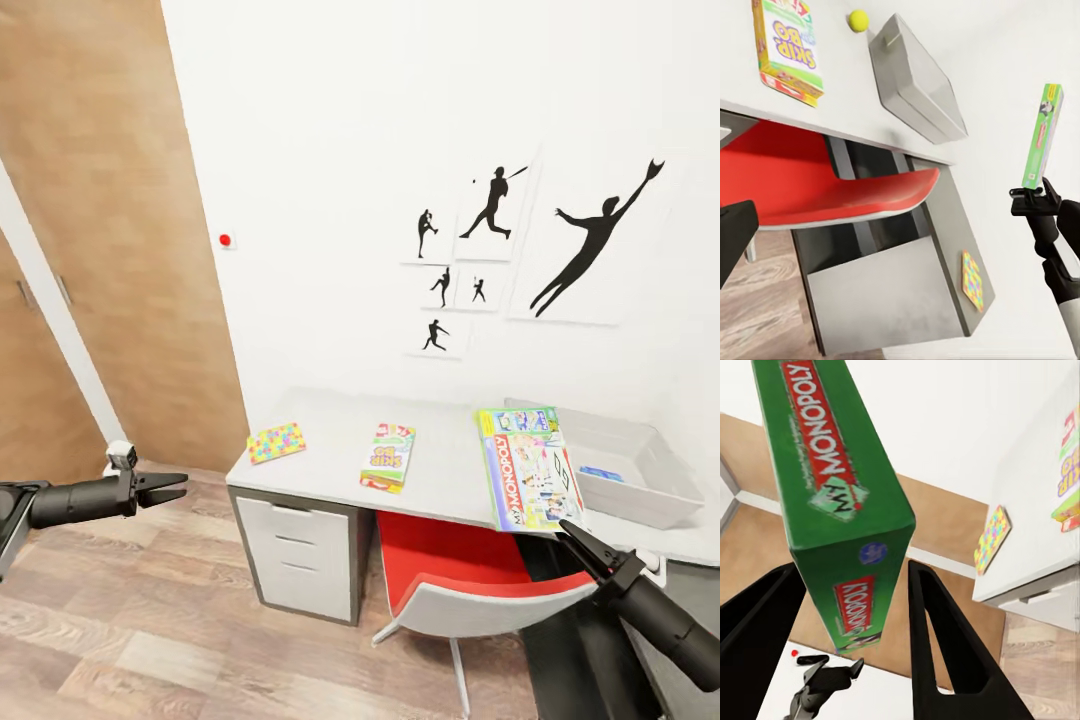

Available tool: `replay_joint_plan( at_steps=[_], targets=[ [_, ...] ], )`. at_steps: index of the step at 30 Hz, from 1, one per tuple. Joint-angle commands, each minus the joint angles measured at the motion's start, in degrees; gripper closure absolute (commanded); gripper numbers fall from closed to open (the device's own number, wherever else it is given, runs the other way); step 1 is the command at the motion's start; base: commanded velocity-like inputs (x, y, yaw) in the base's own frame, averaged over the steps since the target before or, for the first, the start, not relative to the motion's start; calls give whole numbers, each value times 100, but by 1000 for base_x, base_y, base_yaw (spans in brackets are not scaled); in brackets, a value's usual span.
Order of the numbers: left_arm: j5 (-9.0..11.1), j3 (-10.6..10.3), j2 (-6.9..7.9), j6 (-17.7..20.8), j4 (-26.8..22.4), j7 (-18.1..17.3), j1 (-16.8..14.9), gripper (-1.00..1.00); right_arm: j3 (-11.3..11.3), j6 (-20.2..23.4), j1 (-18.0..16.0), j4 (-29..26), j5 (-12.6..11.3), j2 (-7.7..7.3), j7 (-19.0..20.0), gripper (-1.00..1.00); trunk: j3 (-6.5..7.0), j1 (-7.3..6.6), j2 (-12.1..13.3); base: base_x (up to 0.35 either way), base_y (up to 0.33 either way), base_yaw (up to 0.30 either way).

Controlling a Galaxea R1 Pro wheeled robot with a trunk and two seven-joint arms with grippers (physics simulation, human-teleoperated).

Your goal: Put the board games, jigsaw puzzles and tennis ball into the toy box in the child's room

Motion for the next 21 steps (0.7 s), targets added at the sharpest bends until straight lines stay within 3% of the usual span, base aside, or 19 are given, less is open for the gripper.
replay_joint_plan(
  at_steps=[1,7,21],
  targets=[
    [-4,-1,2,61,-2,-23,-2,-100,-8,35,-9,0,-16,1,36,100,-13,4,-13,0,0,-279],
    [-10,-1,3,60,-2,-23,-2,-100,-10,31,-9,67,-16,0,41,100,-13,4,-13,0,0,-206],
    [-19,-1,10,-54,15,-23,7,-100,-34,23,-9,157,-13,4,30,100,-13,4,-13,41,0,-12]
  ],
)
